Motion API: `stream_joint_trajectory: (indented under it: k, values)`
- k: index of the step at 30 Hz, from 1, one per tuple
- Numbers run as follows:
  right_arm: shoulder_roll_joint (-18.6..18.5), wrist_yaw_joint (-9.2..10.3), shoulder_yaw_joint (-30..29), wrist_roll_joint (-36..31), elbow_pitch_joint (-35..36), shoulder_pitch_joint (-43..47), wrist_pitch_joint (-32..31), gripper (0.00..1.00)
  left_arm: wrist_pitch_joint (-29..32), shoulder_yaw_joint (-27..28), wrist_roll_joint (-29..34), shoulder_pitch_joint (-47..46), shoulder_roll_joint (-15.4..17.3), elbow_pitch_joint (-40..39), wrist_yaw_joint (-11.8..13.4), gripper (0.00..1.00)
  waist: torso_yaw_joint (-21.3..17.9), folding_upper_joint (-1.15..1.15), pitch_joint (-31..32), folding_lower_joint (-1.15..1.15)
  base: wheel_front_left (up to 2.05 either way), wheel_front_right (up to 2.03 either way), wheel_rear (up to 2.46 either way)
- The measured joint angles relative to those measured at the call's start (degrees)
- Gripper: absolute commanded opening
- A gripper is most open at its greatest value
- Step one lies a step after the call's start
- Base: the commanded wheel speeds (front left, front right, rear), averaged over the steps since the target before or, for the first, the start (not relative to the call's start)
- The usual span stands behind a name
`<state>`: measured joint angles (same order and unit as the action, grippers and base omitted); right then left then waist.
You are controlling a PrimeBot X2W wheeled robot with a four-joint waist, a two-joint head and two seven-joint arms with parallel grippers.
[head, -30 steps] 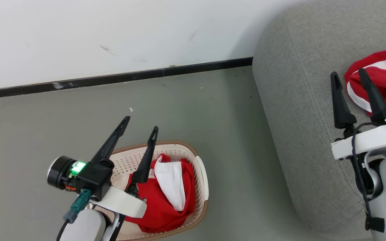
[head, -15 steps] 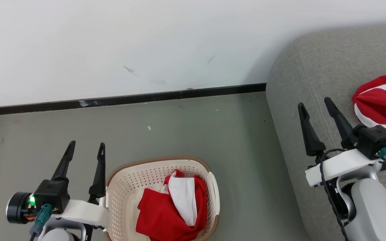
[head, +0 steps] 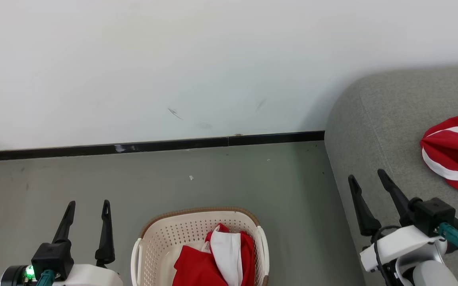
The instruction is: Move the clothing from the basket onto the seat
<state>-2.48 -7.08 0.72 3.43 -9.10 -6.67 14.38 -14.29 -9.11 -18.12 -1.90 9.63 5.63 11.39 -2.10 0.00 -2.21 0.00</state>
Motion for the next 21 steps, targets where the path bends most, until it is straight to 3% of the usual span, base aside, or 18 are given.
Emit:
stream_joint_trajectory:
  k: [21]
  values:
    - [0.1, 0.00, 1.8, 4.3, 4.5, 9.3, 0.0, 1.00, 0.0, 1.3, 0.1, 5.0, -0.6, 0.1, -1.0, 1.00, 0.1, 0.00, 6.1, 0.00, 0.00, 0.00, 0.00]
